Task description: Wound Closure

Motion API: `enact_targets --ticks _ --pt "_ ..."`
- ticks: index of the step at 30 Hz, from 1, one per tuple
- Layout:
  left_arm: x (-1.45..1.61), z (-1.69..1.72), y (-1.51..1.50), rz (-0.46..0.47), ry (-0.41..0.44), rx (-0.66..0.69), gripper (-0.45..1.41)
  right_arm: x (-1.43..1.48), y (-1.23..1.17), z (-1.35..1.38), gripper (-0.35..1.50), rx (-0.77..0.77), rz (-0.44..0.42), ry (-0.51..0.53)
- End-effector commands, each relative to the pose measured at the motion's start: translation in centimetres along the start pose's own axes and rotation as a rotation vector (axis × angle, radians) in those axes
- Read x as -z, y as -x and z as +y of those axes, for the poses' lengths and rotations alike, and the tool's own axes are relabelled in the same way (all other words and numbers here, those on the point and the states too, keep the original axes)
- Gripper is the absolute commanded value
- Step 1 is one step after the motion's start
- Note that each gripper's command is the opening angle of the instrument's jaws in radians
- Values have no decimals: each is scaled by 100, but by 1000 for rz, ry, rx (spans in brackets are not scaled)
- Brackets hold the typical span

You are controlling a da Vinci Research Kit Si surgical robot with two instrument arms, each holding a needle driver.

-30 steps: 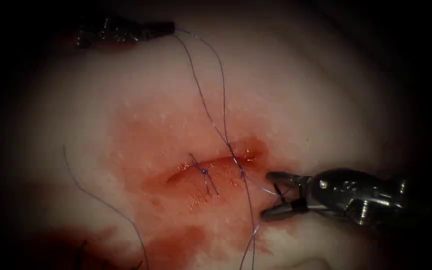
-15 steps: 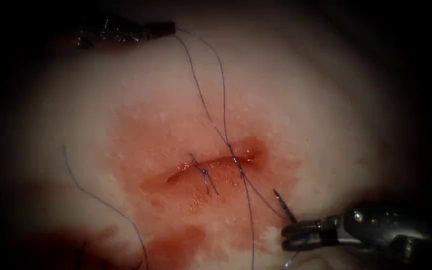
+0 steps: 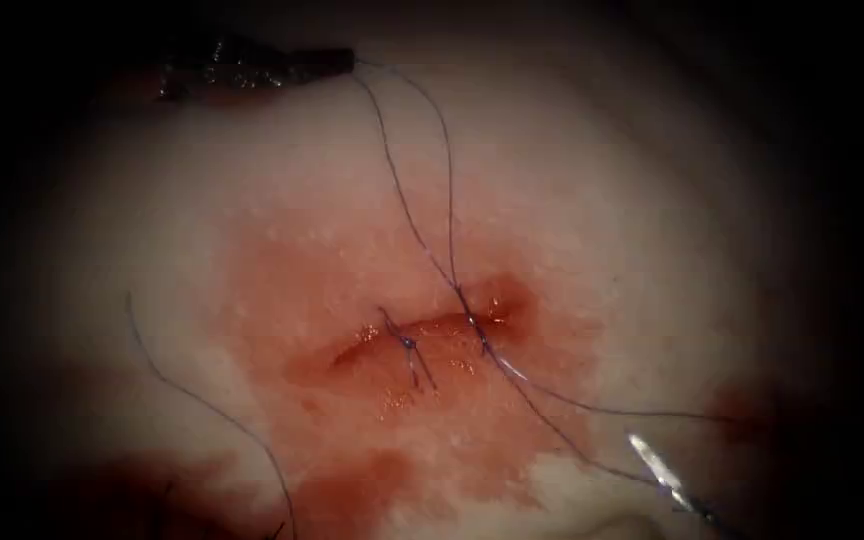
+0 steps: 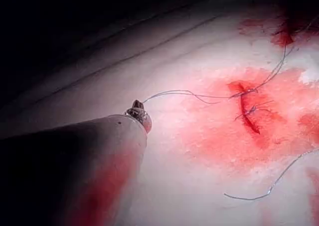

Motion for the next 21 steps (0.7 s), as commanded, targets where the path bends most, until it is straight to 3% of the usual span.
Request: enact_targets --ticks 1,3,10,17,21 --pt "-8 0 0 3 0 -1 -45 8 -21 7 -35 13 31 17" --pt "-9 0 0 2 -1 -2 -45 34 -51 13 -35 32 79 66" --pt "-9 0 0 2 -1 -2 -45 77 -90 22 -35 49 144 103" --pt "-9 1 0 4 3 -2 -45 149 -143 42 -35 58 242 179" --pt "-9 1 -1 3 3 -2 -45 184 -175 61 -35 71 255 217"
